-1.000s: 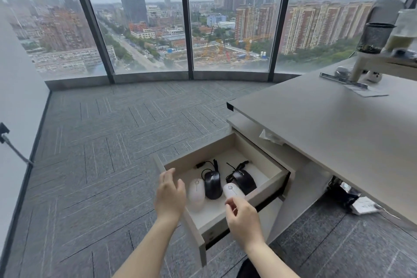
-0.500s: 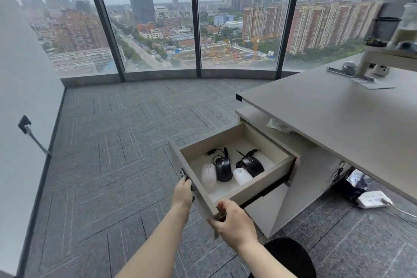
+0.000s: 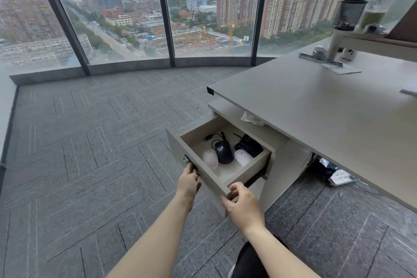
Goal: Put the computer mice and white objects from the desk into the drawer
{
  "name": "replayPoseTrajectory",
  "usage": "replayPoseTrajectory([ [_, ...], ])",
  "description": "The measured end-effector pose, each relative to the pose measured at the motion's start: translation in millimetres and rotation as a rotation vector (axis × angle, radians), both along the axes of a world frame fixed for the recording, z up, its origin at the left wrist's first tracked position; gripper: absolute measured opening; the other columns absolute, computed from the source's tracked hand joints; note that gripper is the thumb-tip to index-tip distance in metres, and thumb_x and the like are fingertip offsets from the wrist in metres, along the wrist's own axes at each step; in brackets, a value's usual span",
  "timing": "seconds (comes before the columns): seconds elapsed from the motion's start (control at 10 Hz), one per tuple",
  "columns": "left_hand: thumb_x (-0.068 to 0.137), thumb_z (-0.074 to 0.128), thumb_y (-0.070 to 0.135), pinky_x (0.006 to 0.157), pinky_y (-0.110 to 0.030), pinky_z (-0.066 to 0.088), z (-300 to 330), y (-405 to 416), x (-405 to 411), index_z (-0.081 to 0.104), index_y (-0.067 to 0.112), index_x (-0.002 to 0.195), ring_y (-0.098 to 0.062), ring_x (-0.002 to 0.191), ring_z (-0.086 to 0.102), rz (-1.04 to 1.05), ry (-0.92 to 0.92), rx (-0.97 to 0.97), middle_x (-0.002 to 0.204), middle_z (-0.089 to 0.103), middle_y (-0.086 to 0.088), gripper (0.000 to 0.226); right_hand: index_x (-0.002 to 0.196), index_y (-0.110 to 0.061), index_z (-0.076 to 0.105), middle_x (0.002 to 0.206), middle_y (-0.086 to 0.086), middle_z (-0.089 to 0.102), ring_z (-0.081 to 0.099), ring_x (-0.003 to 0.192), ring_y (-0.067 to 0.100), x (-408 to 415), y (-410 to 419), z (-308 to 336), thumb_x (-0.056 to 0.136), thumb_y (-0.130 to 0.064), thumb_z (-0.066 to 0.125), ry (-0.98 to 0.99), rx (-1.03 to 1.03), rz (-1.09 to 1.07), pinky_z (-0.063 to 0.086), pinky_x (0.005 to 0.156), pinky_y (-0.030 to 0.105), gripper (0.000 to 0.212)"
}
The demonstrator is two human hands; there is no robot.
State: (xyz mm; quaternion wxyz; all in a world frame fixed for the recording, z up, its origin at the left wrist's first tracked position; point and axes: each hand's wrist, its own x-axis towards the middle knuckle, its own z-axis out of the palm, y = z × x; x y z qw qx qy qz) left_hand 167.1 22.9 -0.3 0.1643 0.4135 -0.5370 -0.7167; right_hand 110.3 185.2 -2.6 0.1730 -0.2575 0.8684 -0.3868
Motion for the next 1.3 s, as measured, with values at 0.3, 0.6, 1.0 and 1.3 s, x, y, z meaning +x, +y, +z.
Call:
replayPoseTrajectory([
  [0.3,0.091,0.03,-0.002,0.106,-0.037,0.037,-3.0,8.5,-80.9,0.034,0.024,0.149,-0.017,0.132,0.044,-0.045,0.026,0.015,0.142,0.046,0.005,0.063,0.091,-0.028,0.052,0.098,-0.007,0.062,0.06,0.08,0.015,-65.2,11.0,3.1,0.083,-0.046,0.067,0.01,0.004,-0.212,0.044,0.058,0.03,0.025],
  [0.6,0.092,0.031,-0.002,0.111,-0.038,0.038,-1.8,23.9,-144.3,0.028,0.022,0.152,-0.016,0.133,0.045,-0.088,0.038,0.02,0.153,0.037,0.006,0.065,0.142,-0.021,0.034,0.137,0.012,0.048,0.062,0.107,0.033,-123.4,12.6,-11.2,0.084,-0.05,0.066,-0.081,-0.034,-0.405,0.051,0.073,0.037,0.072],
  [1.0,0.093,0.03,-0.006,0.109,-0.034,0.038,-3.0,29.5,-184.8,0.027,0.019,0.152,-0.014,0.124,0.051,-0.083,0.052,0.048,0.151,0.04,0.005,0.065,0.134,-0.011,0.044,0.133,0.011,0.06,0.061,0.116,0.031,-172.7,13.7,-27.6,0.085,-0.052,0.064,-0.078,-0.013,-0.368,0.055,0.086,0.042,0.067],
  [1.3,0.093,0.029,-0.002,0.104,-0.04,0.044,13.3,38.3,-162.5,0.033,0.01,0.149,-0.023,0.111,0.058,-0.066,0.009,0.03,0.144,0.049,-0.008,0.057,0.079,-0.02,0.054,0.079,0.003,0.063,0.066,0.08,0.028,-152.9,23.3,0.1,0.086,-0.041,0.052,-0.135,0.437,-0.155,0.041,0.054,0.029,0.022],
])
